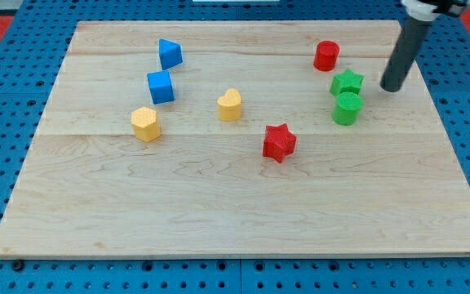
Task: Move the red circle closer to yellow heart
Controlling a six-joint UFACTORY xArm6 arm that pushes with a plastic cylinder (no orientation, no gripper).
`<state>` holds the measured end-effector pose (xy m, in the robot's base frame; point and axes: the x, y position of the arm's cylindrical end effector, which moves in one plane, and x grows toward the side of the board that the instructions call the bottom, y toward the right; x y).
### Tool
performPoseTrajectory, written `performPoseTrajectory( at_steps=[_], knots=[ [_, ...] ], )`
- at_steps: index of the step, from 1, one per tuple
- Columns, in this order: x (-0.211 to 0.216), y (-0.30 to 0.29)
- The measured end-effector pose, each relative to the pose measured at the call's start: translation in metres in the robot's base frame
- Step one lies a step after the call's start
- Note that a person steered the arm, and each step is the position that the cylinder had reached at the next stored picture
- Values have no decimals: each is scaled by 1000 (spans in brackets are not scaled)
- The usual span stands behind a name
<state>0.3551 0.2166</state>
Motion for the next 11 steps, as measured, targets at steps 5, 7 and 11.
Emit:
performPoseTrajectory(
  at_steps=[5,7,11],
  knots=[
    [-90,-102],
    [-85,-85],
    [-58,-203]
  ],
)
